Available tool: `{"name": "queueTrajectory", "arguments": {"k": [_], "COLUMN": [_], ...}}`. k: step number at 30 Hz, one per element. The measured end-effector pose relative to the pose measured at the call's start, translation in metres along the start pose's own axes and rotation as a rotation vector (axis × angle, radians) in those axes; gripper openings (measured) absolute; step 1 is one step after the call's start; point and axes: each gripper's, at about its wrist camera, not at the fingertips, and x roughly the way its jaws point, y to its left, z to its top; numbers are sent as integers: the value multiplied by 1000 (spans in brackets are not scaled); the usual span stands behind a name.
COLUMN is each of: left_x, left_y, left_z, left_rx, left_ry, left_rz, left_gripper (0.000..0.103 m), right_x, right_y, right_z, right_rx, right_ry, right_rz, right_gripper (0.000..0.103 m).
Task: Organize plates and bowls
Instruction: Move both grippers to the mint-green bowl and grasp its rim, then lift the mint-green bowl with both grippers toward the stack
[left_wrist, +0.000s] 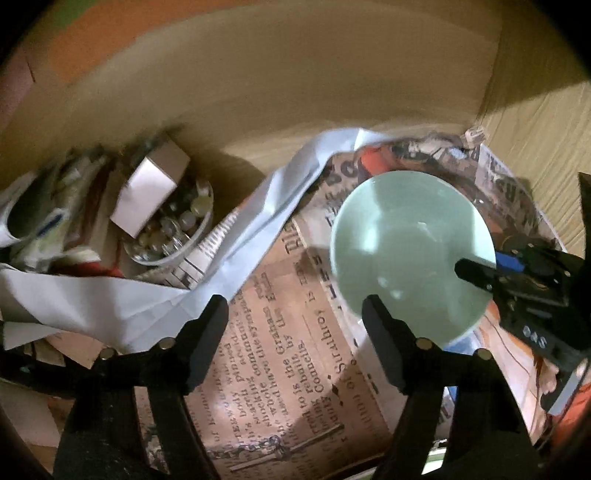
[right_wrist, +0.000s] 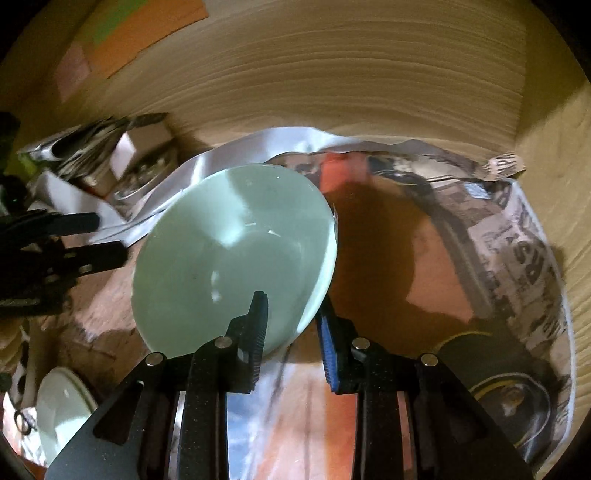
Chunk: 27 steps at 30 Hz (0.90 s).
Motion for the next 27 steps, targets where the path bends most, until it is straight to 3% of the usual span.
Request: {"name": "queueTrajectory", "arguments": {"k": [8, 11, 18, 20, 22, 27], "left_x": [31, 31, 32, 33, 33, 32], "left_y": [3, 0, -11, -14, -17, -23], "left_z": [-2, 0, 2, 3, 4, 2], "left_rx": [-41, -23, 29, 35, 43, 63], "left_ry": [117, 111, 111, 116, 117, 104], "left_rz": [-48, -53, -75, -85, -93, -64], "left_gripper": [56, 52, 29, 23, 16, 16], "right_x": [-2, -4, -1, 4, 4, 0], "right_y": [6, 1, -4, -2, 0, 1], "right_z": [-6, -4, 4, 3, 2, 0], "right_rx": [-11, 17, 44, 43, 44, 51], "right_ry": [19, 6, -10, -1, -6, -15], "right_rz": [41, 29, -6, -3, -14, -12], "right_gripper": [24, 25, 25, 17, 17, 15]}}
